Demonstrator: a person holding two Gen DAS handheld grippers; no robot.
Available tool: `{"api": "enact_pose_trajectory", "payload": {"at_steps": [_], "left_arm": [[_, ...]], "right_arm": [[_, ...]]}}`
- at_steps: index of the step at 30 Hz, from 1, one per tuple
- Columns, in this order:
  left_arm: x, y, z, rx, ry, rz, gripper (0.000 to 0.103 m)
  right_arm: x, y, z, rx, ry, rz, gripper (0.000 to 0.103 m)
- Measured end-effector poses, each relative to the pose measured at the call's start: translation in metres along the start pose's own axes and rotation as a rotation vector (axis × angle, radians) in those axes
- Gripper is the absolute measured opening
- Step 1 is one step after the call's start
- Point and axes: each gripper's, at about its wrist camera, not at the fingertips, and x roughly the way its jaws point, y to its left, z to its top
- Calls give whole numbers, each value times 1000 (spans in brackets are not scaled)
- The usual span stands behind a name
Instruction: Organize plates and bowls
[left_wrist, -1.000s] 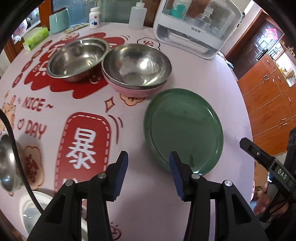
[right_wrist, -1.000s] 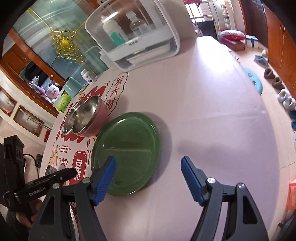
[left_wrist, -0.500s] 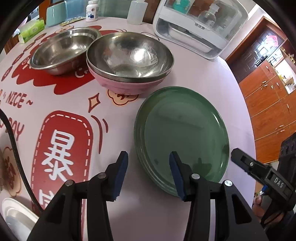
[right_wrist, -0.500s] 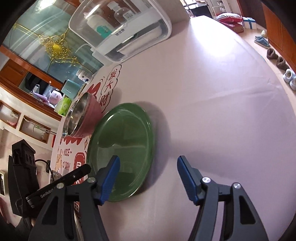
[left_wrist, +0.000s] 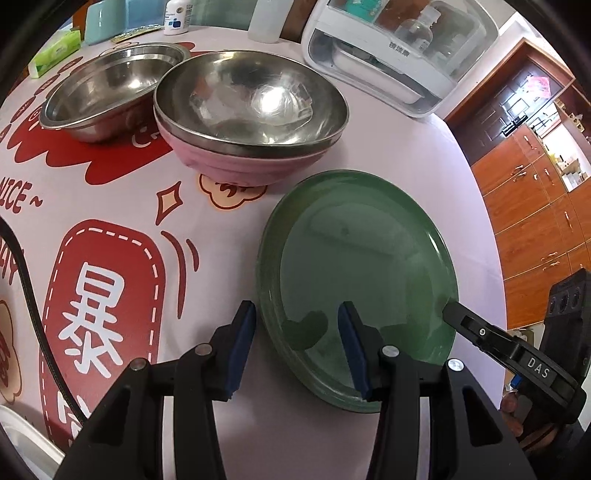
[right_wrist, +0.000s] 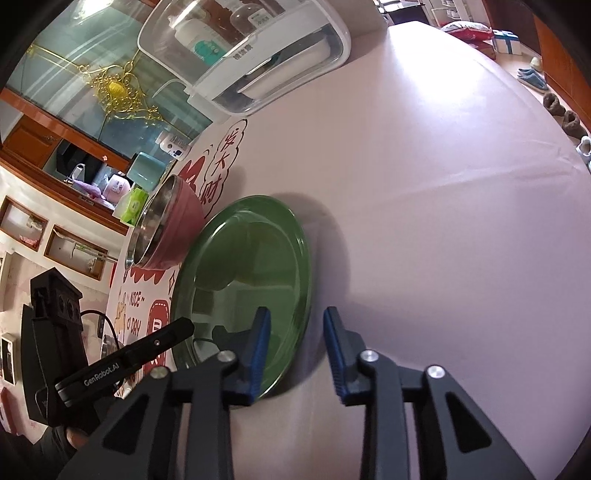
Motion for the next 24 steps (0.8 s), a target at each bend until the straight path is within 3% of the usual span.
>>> {"api": "enact_pose_trajectory", "payload": {"at_steps": [4,12,16,24], "left_arm": [[-1,-1,-2,8,0,-6,41],[0,-3,0,5,4,-12,38],[-1,-2,-1,0,17,-15,33],[-10,-17,-5,49,13,-45,33]], "right_arm": [[2,0,-1,9,12,5,18],[4,2,-1,-2,26,-13,12],[2,0,-2,-3,38,-24,11],[-16,-2,-6,-16,10,-55,10]]}}
